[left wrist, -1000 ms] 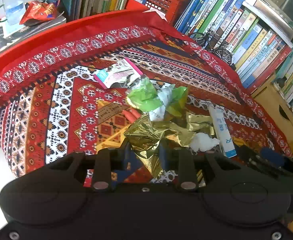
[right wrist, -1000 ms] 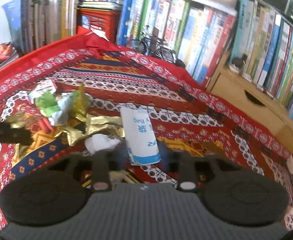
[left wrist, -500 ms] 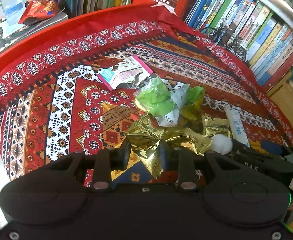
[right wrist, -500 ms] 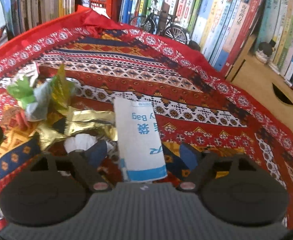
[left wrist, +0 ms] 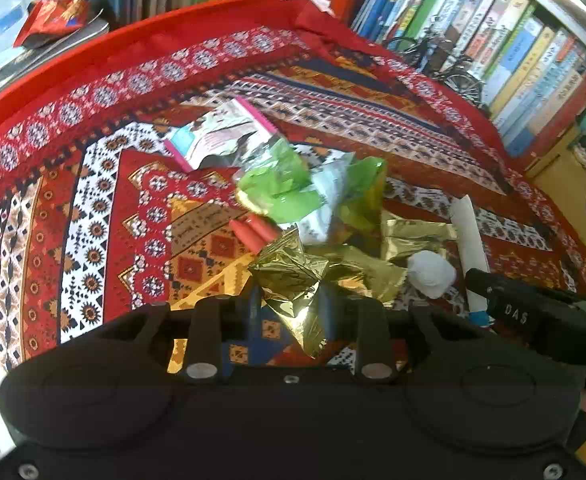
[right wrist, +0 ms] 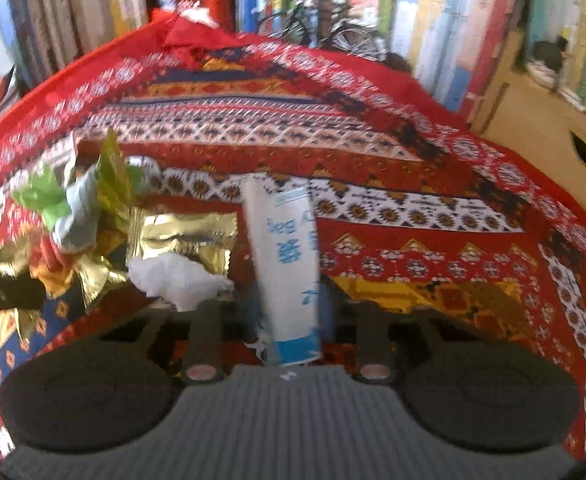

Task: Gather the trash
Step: 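Lift the gold foil wrapper with the left tool while the right tool lifts the paper bag, then carry both held items over the black bin with both tools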

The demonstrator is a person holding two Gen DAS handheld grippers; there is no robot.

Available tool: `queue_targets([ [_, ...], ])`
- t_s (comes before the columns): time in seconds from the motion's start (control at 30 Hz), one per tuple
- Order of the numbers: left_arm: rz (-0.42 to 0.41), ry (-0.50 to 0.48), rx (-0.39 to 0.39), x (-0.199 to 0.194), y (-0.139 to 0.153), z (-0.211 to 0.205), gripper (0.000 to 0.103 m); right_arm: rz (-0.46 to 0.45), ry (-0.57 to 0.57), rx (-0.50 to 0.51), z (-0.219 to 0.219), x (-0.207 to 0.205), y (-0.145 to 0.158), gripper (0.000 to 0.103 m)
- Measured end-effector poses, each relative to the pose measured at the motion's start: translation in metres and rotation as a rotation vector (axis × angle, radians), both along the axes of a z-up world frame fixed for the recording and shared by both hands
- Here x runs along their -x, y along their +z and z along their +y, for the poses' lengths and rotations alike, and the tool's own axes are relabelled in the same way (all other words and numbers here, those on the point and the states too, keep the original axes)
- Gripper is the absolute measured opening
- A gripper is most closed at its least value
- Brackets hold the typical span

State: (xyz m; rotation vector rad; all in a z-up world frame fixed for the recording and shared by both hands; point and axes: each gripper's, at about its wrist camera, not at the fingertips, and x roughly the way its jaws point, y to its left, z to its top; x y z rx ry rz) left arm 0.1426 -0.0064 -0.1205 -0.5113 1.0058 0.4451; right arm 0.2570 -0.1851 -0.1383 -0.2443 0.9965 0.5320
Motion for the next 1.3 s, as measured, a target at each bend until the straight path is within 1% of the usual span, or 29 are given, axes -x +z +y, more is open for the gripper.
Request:
queue_targets([
  [0.1,-0.019,-0.015,-0.005,0.000,0.008,-0.003,0.028,0.013,-0.025,-0.031,-0.006,0.002,0.007,0.022],
  [0.2,-0.041,-0.032,-0.009,0.002,0.018,-0.007,0.028,-0.016,-0.033,-0.030,-0.010,0.012,0.020,0.022],
  [0.33,-0.081,-0.065,-0.018,0.009,0.034,-0.011,0.028,-0.044,-0.065,-0.060,-0.016,0.029,0.043,0.022],
  [0.47,-0.108,-0.093,-0.019,0.023,0.049,-0.015,0.028,-0.085,-0.086,-0.074,-0.019,0.051,0.064,0.022],
  [0.63,-0.139,-0.121,-0.026,0.051,0.071,-0.016,0.028,-0.124,-0.097,-0.091,-0.018,0.087,0.089,0.022],
  [0.8,-0.150,-0.139,-0.040,0.090,0.090,-0.010,0.028,-0.119,-0.104,-0.127,-0.012,0.130,0.107,0.022],
  [0.97,-0.150,-0.138,-0.046,0.141,0.100,-0.001,0.028,-0.113,-0.080,-0.136,0.001,0.181,0.116,0.022],
  [1.1,-0.132,-0.129,-0.046,0.185,0.098,0.008,0.028,-0.105,-0.047,-0.134,0.013,0.224,0.117,0.022],
  [1.3,-0.102,-0.112,-0.043,0.247,0.087,0.025,0.028,-0.077,0.007,-0.122,0.034,0.285,0.111,0.023],
])
